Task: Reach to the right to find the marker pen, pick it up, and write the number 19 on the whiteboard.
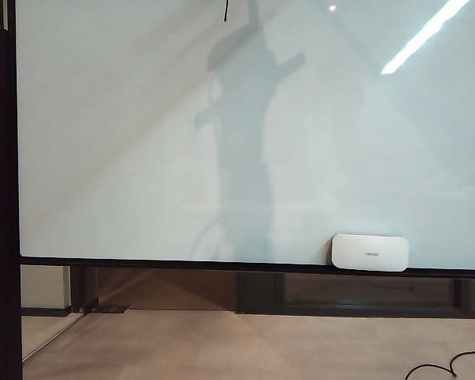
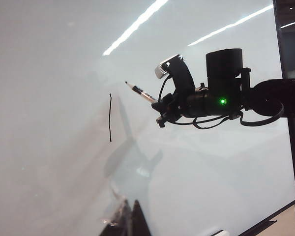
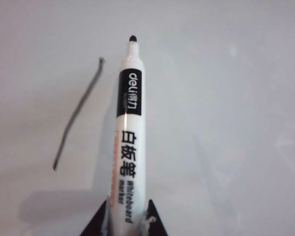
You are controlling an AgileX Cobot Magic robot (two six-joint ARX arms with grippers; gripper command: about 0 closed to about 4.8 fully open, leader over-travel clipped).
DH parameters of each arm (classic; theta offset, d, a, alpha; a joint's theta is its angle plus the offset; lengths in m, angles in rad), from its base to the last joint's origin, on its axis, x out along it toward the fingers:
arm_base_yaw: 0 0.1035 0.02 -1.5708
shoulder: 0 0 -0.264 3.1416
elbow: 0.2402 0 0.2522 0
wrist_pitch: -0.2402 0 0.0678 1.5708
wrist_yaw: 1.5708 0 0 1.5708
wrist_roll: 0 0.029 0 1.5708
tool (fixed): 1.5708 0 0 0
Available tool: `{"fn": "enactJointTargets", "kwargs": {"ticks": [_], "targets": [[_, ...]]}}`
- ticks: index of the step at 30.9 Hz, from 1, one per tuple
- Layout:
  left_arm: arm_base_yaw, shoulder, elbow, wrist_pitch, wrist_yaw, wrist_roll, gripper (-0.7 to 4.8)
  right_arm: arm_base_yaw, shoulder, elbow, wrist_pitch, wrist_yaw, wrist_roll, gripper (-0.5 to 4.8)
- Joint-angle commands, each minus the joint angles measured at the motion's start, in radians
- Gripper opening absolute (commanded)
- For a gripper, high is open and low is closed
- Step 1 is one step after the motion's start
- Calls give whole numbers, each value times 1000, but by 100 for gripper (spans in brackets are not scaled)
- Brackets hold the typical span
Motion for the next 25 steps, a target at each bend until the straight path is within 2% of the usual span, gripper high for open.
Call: {"fn": "enactJointTargets", "kwargs": {"ticks": [1, 5, 9, 16, 25], "targets": [[-1, 0, 4, 6, 5, 3, -5, -3, -7, 4, -45, 15, -2, -2], [-1, 0, 4, 0, 5, 3, -5, -10, -7, 4, -51, -18, -5, -2], [-1, 0, 4, -13, 5, 3, -5, -10, -7, 4, -50, 53, -4, -2], [-1, 0, 4, -18, 5, 3, -5, -10, -7, 4, -48, 107, -4, -2], [-1, 0, 4, -20, 5, 3, -5, -10, -7, 4, 0, 112, -3, -2]]}}
